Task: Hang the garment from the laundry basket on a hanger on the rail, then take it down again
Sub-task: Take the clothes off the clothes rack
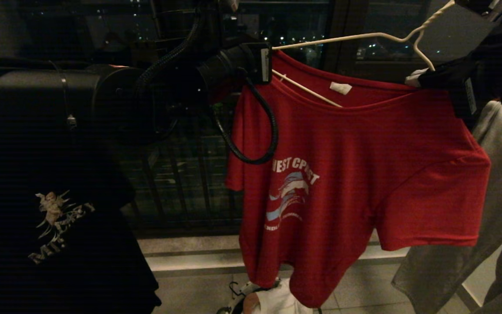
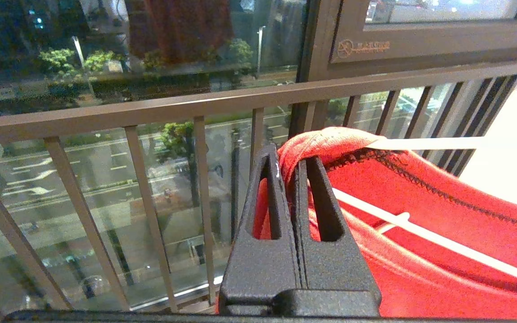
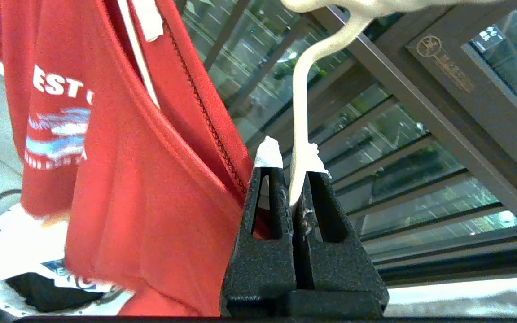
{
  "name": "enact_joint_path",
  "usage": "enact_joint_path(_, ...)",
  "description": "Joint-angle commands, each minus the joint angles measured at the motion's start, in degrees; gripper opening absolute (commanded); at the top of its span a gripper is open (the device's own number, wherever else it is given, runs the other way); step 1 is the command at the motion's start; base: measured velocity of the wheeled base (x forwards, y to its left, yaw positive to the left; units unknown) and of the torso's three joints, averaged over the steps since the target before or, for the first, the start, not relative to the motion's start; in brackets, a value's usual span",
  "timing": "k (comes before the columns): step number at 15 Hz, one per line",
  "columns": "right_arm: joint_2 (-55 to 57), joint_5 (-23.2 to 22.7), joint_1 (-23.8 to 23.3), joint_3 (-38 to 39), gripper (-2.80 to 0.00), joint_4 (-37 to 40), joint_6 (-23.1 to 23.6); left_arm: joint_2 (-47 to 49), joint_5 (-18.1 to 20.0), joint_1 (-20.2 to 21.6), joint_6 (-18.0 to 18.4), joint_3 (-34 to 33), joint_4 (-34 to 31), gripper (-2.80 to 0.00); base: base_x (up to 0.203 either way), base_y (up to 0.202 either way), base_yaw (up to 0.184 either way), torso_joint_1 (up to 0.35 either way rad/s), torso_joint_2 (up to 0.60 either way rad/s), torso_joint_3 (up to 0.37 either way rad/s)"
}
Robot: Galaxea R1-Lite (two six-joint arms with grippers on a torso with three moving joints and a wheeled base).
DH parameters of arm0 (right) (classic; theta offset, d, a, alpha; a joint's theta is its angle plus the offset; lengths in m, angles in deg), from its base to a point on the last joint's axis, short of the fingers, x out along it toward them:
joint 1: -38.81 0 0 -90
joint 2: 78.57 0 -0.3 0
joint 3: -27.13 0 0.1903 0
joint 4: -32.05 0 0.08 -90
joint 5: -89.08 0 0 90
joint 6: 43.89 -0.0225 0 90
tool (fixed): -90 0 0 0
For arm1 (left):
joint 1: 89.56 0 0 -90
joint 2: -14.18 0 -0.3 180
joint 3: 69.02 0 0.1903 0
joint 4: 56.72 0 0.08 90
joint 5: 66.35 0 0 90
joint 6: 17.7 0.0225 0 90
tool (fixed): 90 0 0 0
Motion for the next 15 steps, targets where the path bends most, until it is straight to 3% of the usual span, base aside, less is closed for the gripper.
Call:
enact_joint_path(1, -0.2, 0.3, -0.3, 0.0, -2.8, 0.5, 1.7, 0.0, -0.1, 0.0, 0.3, -0.3, -0.1, -2.8, 0.0, 0.0, 0.0, 0.0, 0.0, 0.0)
enact_joint_path(6, -1.0, 1.2, -0.9, -0.1, -2.8, 2.4, 4.2, -0.8, 0.3, -0.1, 0.6, -0.7, -0.9, -2.8, 0.0, 0.0, 0.0, 0.0, 0.0, 0.0)
enact_joint_path(7, -1.2, 1.1, -1.8, -0.1, -2.8, 2.9, 5.3, -1.9, 1.5, 0.0, 0.2, -1.2, -0.8, -2.8, 0.0, 0.0, 0.0, 0.0, 0.0, 0.0)
enact_joint_path(9, -1.3, 1.1, -2.6, -0.2, -2.8, 3.0, 5.7, -4.7, 8.2, -0.1, -2.3, -2.7, -0.9, -2.8, 0.0, 0.0, 0.0, 0.0, 0.0, 0.0)
enact_joint_path(15, -1.5, 0.7, -2.6, -0.1, -2.8, 3.2, 5.7, -6.2, 13.7, -1.2, -3.1, -2.4, -6.5, -2.8, 0.0, 0.0, 0.0, 0.0, 0.0, 0.0)
